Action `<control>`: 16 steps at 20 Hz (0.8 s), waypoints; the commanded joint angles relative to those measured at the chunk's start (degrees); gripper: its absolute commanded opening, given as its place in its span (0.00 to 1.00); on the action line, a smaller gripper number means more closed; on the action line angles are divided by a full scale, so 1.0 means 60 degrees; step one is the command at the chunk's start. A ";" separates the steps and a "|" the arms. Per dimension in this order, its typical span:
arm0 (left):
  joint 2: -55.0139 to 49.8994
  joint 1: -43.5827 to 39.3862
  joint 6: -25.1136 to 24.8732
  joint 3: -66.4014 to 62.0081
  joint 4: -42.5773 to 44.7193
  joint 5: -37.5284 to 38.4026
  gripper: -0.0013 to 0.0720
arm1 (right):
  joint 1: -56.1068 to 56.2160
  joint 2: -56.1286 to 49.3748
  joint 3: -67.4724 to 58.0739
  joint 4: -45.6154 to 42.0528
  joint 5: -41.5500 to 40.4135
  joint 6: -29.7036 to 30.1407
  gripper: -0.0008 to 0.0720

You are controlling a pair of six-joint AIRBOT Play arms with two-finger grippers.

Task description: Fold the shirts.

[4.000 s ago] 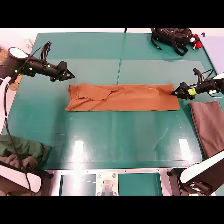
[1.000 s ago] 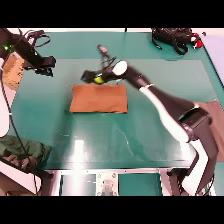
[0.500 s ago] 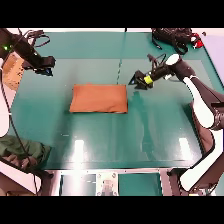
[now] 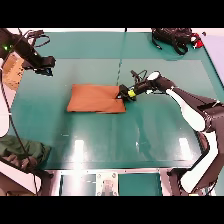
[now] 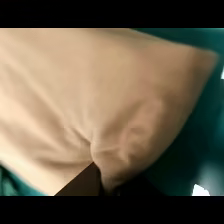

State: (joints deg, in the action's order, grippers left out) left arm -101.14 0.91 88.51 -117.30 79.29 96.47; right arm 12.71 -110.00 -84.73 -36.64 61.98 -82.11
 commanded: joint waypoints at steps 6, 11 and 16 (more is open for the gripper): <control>0.0000 0.0004 -0.0004 0.0000 -0.0007 0.0025 0.05 | -0.1759 0.1887 -0.1985 0.0215 0.0889 -0.0474 0.03; 0.0000 0.0004 -0.0004 0.0000 -0.0066 0.0044 0.05 | -0.4925 0.3468 -0.2353 -0.0484 0.1818 -0.1392 0.03; 0.0000 0.0004 -0.0004 0.0000 -0.0069 0.0040 0.05 | -0.8692 0.4244 -0.2401 -0.0579 0.2229 -0.1534 0.03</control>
State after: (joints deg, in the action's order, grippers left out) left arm -101.14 0.91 88.51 -117.30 78.96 96.71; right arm -27.73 -87.02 -98.63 -39.40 72.95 -90.21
